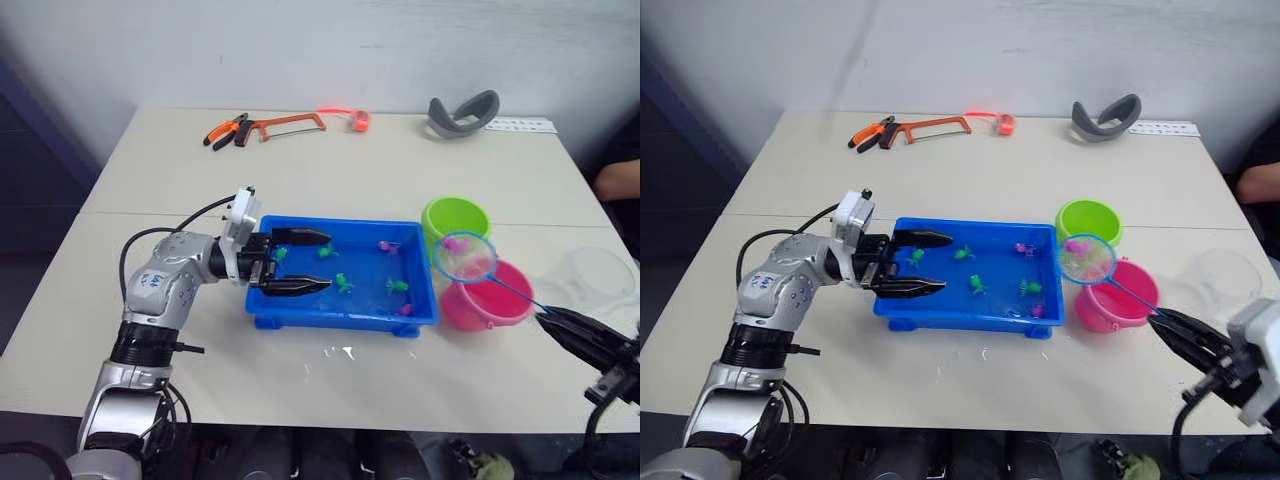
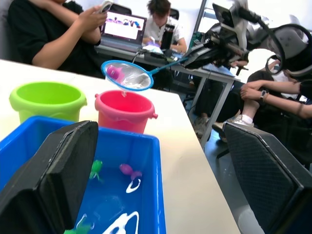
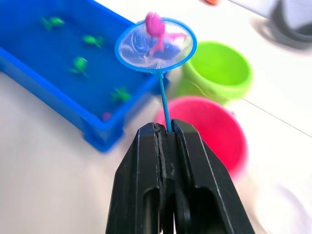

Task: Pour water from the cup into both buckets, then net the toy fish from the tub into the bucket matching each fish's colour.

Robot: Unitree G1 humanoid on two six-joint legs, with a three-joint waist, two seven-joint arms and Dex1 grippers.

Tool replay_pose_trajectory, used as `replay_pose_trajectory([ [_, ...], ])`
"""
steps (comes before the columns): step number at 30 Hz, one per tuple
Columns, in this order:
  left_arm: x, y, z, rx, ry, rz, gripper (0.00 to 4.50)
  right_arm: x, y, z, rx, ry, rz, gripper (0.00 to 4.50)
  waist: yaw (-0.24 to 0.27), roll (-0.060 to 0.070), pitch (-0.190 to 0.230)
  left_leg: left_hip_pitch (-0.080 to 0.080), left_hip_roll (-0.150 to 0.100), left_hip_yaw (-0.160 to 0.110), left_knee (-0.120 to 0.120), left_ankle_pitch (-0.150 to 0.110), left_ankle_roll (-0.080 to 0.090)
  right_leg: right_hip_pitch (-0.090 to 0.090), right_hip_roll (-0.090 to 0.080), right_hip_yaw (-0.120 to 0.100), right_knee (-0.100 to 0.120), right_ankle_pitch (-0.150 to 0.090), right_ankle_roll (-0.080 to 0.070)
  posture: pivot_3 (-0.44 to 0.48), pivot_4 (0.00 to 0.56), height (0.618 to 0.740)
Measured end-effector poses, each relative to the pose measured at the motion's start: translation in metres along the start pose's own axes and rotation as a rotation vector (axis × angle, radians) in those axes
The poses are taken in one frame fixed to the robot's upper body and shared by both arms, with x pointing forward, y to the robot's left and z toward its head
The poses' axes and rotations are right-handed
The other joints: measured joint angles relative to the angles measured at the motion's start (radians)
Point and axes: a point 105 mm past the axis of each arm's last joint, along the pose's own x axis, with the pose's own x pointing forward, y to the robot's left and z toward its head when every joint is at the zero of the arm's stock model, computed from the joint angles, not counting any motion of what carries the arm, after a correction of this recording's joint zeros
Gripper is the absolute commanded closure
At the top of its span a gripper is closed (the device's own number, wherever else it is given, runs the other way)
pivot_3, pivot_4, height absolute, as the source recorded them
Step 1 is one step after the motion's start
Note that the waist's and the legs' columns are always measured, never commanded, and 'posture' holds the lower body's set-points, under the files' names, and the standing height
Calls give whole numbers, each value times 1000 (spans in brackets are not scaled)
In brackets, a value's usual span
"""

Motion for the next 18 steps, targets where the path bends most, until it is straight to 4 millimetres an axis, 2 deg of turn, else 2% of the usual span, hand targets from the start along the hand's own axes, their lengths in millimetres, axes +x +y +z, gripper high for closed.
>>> replay_pose_trajectory([
  [9,14,5,-9,3,4,-24,48,-15,-29,-24,-365,149,-199,4500,-6,0,0,7,1,1,-3,-1,-1,5,1,3,-2,0,0,0,150,740],
  [15,15,4,-10,24,15,-32,48,-16,-36,-34,-513,199,-220,4500,-5,0,0,8,1,1,-3,-1,-1,6,1,3,-2,0,0,0,150,740],
  [18,16,4,-10,44,19,-34,48,-13,-37,-37,-690,218,-191,4500,-6,0,0,9,1,1,-3,-1,-1,7,1,3,-2,0,0,0,150,740],
])
